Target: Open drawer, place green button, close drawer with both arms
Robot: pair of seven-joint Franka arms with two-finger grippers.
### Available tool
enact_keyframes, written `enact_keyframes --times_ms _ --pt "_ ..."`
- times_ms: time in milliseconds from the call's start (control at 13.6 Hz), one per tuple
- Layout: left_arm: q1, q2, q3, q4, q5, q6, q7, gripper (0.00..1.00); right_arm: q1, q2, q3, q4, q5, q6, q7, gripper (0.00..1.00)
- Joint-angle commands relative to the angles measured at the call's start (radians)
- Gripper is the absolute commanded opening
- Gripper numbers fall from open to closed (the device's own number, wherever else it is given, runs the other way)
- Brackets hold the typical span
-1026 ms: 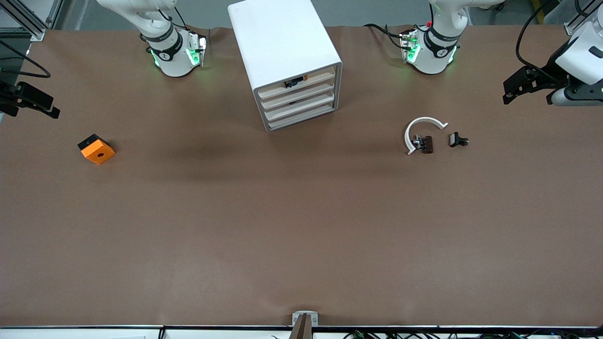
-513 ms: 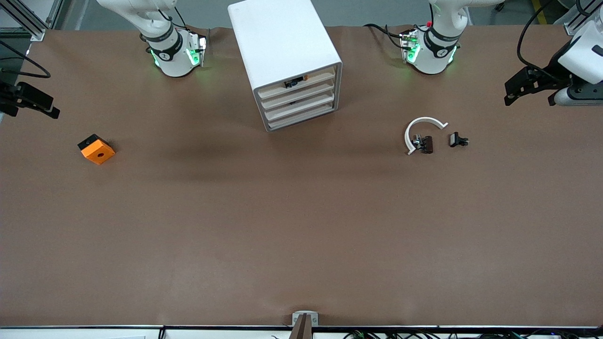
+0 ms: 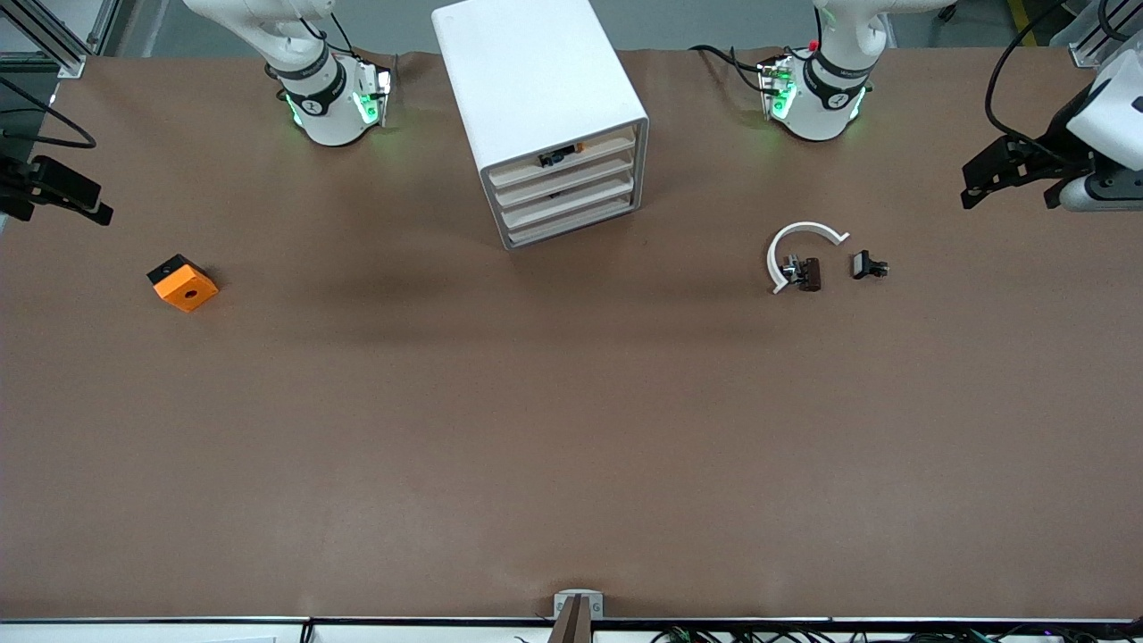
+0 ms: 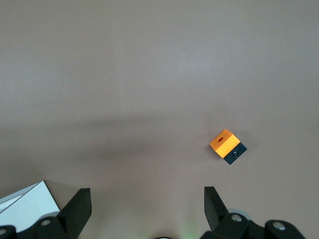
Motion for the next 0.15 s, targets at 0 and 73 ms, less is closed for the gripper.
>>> enact_keyframes --times_ms 0,73 --pt "0.014 0.007 -0.003 0.021 -0.009 -0.009 -0.001 1.00 -0.015 0.003 0.014 0.011 -0.019 -0.003 -0.014 1.00" --pt "0.014 0.007 -0.003 0.021 -0.009 -0.009 -0.001 1.00 -0.015 0.003 0.014 0.011 -0.019 -0.003 -0.014 1.00"
